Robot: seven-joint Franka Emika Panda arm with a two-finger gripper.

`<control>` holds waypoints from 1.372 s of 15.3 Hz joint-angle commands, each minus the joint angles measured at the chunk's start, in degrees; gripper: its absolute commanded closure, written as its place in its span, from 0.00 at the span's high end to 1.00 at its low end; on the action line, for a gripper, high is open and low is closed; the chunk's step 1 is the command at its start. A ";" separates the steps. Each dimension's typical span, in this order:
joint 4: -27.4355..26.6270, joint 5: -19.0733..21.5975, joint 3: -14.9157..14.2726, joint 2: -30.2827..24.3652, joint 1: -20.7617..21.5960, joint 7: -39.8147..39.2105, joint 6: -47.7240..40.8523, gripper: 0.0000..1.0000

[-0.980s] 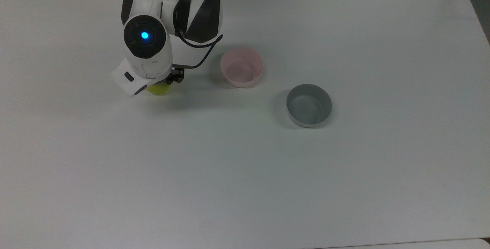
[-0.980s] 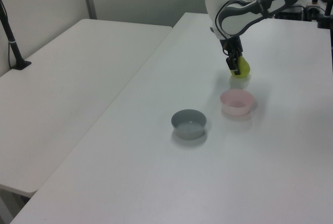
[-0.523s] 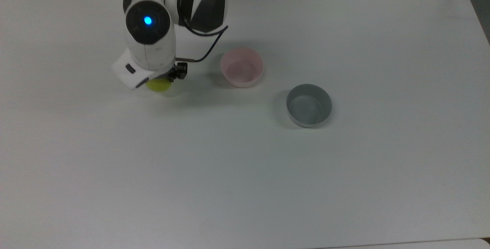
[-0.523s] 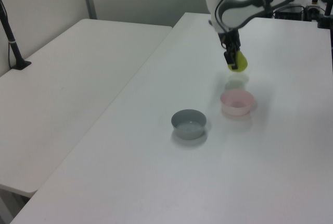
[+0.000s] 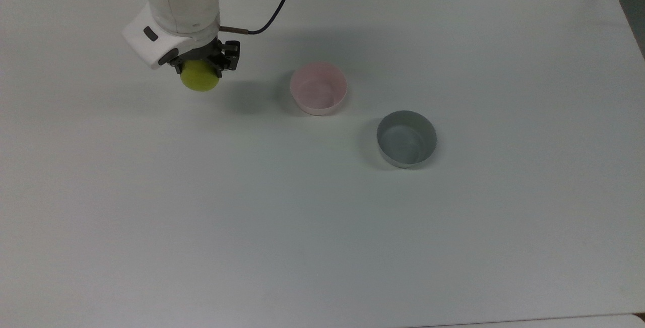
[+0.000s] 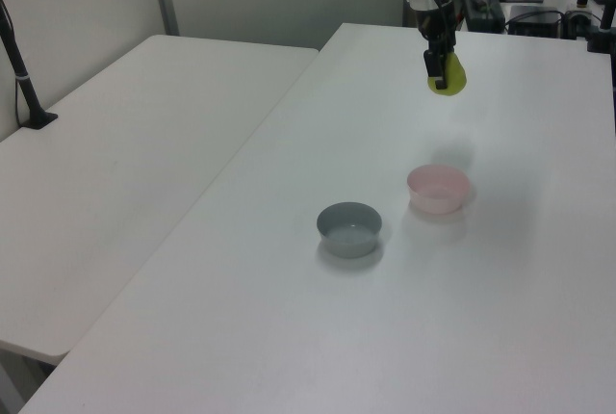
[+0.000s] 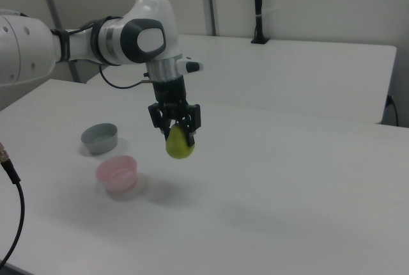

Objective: Place the pear in the bowl
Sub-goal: 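Lift the grasped pear up off the table, then carry the pear over the pink bowl and lower it inside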

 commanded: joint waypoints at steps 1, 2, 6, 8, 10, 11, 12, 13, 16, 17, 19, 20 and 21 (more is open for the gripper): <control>0.94 2.52 0.04 -0.33 4.74 1.42 -1.06 0.39; 0.86 2.71 0.04 -0.33 6.33 2.46 -1.32 0.39; 0.68 2.89 0.04 -0.24 15.74 6.43 -7.11 0.39; 0.50 3.24 0.13 0.11 18.03 7.56 -7.92 0.39; 0.42 3.77 0.13 0.99 18.65 8.54 -7.22 0.39; 0.42 3.77 0.13 1.43 18.57 8.54 -7.22 0.39; 0.50 3.86 0.13 1.52 18.57 8.45 -7.13 0.39; 0.42 3.77 0.13 2.04 18.57 8.36 -7.04 0.39; 0.42 3.77 0.13 4.33 18.57 8.36 -5.03 0.44; 0.42 3.77 0.04 5.29 18.57 8.45 -4.06 0.49; 0.42 3.68 0.04 6.70 18.57 8.45 -3.18 0.52; 0.33 3.68 0.04 6.71 18.65 8.45 -2.91 0.53; -0.11 3.68 0.13 6.71 18.92 8.45 -2.82 0.53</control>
